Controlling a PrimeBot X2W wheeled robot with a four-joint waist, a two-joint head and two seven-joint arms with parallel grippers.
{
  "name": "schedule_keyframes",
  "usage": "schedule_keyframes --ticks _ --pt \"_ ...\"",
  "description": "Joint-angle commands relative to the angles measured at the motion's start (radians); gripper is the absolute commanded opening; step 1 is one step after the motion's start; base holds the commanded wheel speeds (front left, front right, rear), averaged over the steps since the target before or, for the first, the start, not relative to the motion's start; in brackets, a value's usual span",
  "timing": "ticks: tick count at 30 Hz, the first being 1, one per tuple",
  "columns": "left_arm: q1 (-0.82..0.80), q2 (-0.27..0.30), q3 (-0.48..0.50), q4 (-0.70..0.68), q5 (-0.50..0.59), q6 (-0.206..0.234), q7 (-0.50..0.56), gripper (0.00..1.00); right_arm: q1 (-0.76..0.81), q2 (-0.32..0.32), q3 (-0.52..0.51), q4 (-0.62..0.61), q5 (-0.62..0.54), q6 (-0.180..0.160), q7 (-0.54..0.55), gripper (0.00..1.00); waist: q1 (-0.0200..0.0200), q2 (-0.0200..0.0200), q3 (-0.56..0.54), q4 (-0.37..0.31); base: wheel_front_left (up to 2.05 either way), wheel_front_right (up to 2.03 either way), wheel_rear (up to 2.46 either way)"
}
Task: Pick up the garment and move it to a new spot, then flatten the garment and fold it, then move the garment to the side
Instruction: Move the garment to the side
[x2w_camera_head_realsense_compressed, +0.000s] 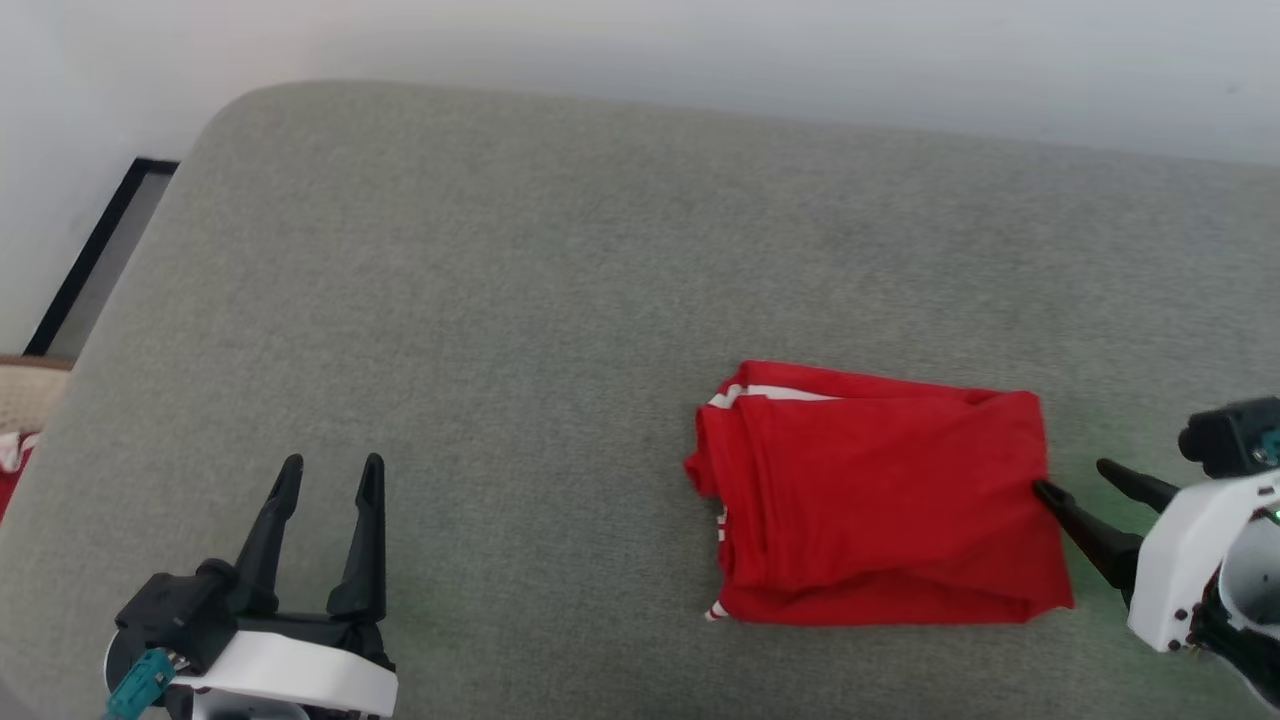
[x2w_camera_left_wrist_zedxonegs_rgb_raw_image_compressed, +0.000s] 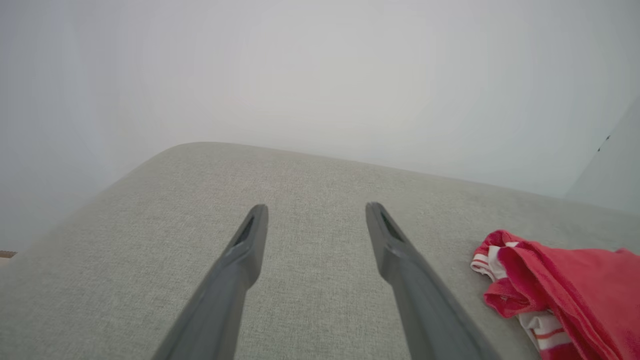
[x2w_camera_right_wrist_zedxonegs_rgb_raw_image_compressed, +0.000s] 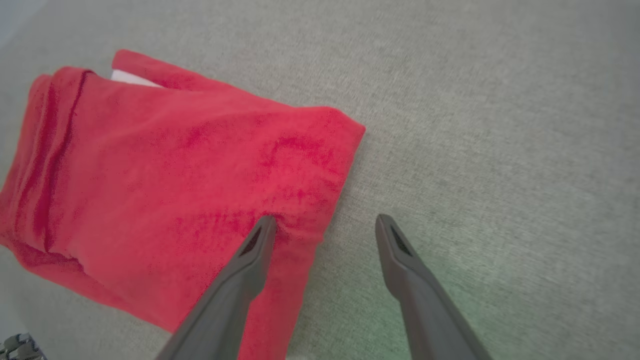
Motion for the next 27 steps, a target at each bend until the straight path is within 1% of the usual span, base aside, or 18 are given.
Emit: schedule_keyframes --ticks 1,4,7,11,15,16,17,21,27 --pt "-0.011 -0.002 -0.001 0.001 0.005 -0.003 -0.004 1.0 -0.016 -0.007 0.009 0.0 0.011 0.0 0.026 1.0 0.0 0.0 0.018 0.019 0.0 0.0 0.0" --pt "-0.027 -0.013 -0.008 0.005 0.003 -0.003 -0.004 1.0 -0.057 -0.026 0.045 0.012 0.041 0.0 0.147 1.0 0.0 0.0 0.033 0.036 0.0 0.0 0.0" --pt "-0.033 -0.016 -0.014 0.014 0.003 -0.003 -0.004 1.0 -0.095 -0.025 0.075 0.04 0.064 0.0 0.264 1.0 0.0 0.0 0.047 0.05 0.0 0.0 0.0" --pt "-0.05 -0.027 -0.021 0.022 -0.001 -0.003 -0.004 1.0 -0.136 0.013 0.128 0.09 0.081 0.0 0.392 1.0 0.0 0.0 0.064 0.062 0.0 0.0 0.0" --pt "-0.059 -0.039 -0.027 0.035 -0.012 -0.003 -0.004 1.0 -0.156 0.057 0.165 0.115 0.116 0.001 0.481 1.0 0.0 0.0 0.076 0.069 0.0 0.0 0.0" --pt "-0.064 -0.04 -0.026 0.038 -0.015 -0.003 -0.004 1.0 -0.162 0.062 0.168 0.114 0.118 0.001 0.489 0.25 0.0 0.0 0.079 0.069 0.0 0.0 0.0" --pt "-0.068 -0.042 -0.025 0.04 -0.018 -0.003 -0.004 1.0 -0.168 0.064 0.167 0.115 0.123 0.001 0.494 0.0 0.0 0.0 0.081 0.068 0.0 0.0 0.0" --pt "-0.077 -0.04 -0.011 0.046 -0.026 -0.003 -0.004 1.0 -0.2 0.045 0.116 0.105 0.128 0.0 0.456 0.0 0.0 0.0 0.082 0.052 0.0 0.0 0.0" --pt "-0.093 -0.031 -0.001 0.035 -0.021 -0.003 -0.004 1.0 -0.233 -0.017 0.052 0.075 0.127 -0.001 0.414 0.0 0.0 0.0 0.086 -0.004 0.0 0.0 0.0"
